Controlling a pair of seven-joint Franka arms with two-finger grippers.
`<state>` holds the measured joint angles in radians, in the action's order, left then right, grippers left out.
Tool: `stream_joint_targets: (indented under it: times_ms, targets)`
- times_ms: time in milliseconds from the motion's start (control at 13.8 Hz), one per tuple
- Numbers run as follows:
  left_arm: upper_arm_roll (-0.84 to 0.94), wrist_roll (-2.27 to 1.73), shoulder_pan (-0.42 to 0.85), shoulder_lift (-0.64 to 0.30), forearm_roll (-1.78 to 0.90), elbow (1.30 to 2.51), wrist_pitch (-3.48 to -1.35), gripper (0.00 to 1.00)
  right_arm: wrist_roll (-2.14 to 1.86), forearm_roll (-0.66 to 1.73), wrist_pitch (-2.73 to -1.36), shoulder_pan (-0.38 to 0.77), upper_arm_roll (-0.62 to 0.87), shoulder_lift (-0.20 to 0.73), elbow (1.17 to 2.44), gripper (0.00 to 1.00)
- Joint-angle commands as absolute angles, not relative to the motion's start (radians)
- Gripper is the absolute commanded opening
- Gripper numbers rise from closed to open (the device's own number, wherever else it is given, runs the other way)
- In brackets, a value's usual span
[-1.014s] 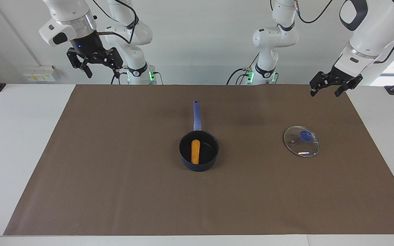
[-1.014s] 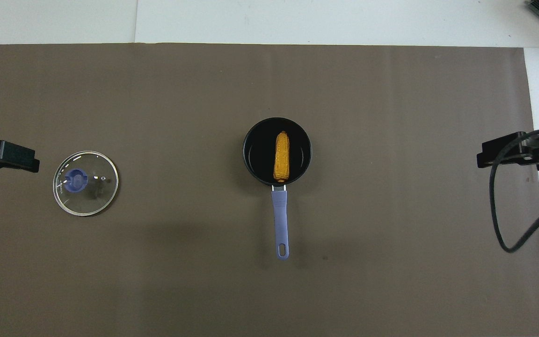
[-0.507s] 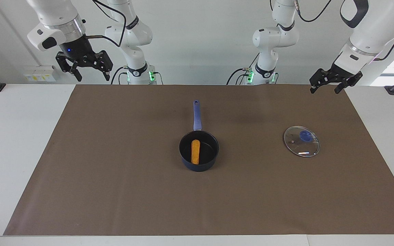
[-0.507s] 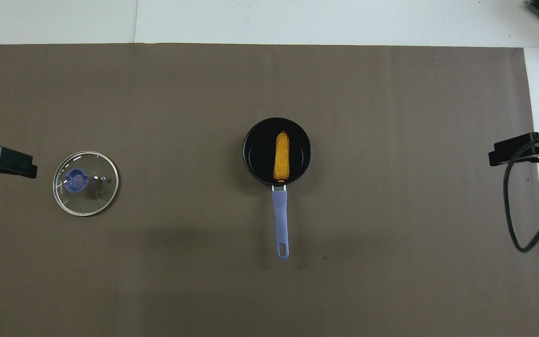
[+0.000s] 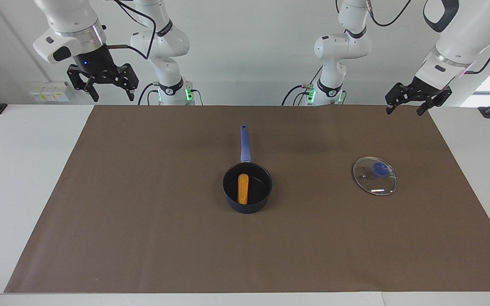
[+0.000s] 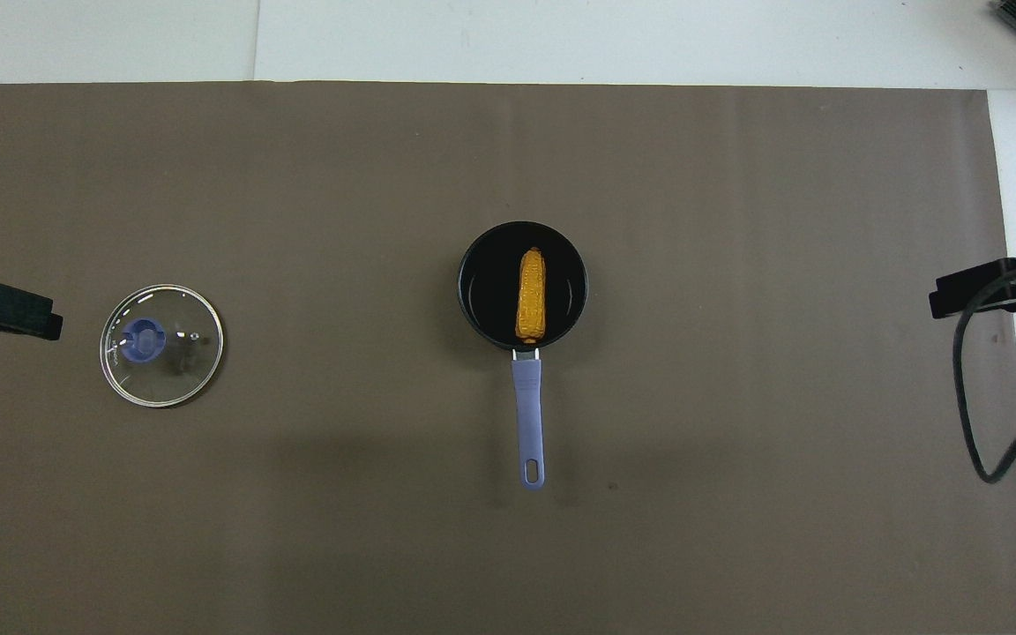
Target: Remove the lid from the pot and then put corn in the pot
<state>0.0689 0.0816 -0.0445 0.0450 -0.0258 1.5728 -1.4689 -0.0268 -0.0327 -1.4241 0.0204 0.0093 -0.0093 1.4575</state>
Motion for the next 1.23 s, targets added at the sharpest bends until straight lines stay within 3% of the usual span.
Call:
stream_joint_targets:
  times_ms: [0,652,1158]
  targets:
    - [0.067,0.086,-0.038,0.052,-0.021,1.569,-1.451,1.0,-0.02,0.02,-1.462,0.008,0.012,-0.049,1.512,1.0]
    - [0.069,0.08,-0.037,0.057,-0.023,1.575,-1.453,1.0,-0.025,0.014,-1.453,-0.002,0.011,-0.058,1.525,1.0]
    - [0.069,0.08,-0.037,0.057,-0.023,1.577,-1.453,1.0,-0.014,-0.003,-1.486,0.014,0.015,-0.121,1.626,1.0]
